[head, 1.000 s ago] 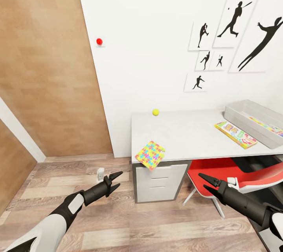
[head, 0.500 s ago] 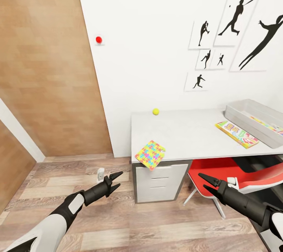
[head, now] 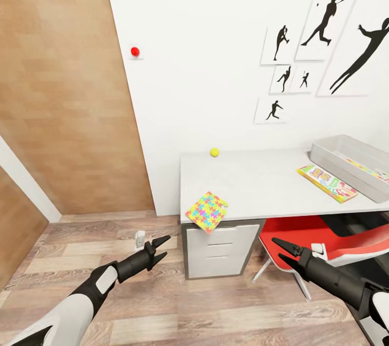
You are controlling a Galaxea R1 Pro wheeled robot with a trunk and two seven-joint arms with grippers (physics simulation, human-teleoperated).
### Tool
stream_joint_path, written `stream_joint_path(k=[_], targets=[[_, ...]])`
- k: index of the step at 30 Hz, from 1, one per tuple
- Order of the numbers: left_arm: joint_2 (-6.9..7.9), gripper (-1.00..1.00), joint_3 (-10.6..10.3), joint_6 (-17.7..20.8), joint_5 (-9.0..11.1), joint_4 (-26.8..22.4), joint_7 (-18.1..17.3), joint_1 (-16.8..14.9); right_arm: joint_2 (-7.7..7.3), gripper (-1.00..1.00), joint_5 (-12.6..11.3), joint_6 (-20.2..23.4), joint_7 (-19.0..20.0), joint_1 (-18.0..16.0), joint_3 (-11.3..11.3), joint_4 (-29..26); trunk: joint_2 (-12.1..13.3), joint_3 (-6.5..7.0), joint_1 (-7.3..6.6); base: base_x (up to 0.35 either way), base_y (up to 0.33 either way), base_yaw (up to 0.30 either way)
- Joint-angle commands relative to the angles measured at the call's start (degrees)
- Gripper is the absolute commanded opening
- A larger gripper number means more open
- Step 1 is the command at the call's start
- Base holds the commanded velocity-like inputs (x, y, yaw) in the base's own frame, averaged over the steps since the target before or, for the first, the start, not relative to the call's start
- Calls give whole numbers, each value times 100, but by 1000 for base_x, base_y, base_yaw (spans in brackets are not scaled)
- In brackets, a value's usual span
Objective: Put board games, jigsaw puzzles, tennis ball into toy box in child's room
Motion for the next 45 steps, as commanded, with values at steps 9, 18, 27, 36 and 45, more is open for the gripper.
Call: stream_joint_path(k=[9,18,27,36,45], targets=[[-8,100,4,65,24,17,-43,-4,-22,100,54,30,1832,-5,-21,-25,-368,-169,199,0,0,0],[-48,100,2,39,21,88,-65,-4,-19,100,62,43,1982,-5,-56,-6,-729,-331,397,0,0,0],[-69,100,4,25,23,90,-95,-4,19,100,62,19,1970,-5,-29,-4,-1090,-492,595,0,0,0],[-70,100,-1,16,10,90,-94,-4,23,100,64,-13,1865,-5,-13,3,-1291,-582,704,0,0,0],[-90,100,-3,7,6,90,-90,-4,29,100,62,9,1724,-5,-6,5,-1291,-582,704,0,-51,0]])
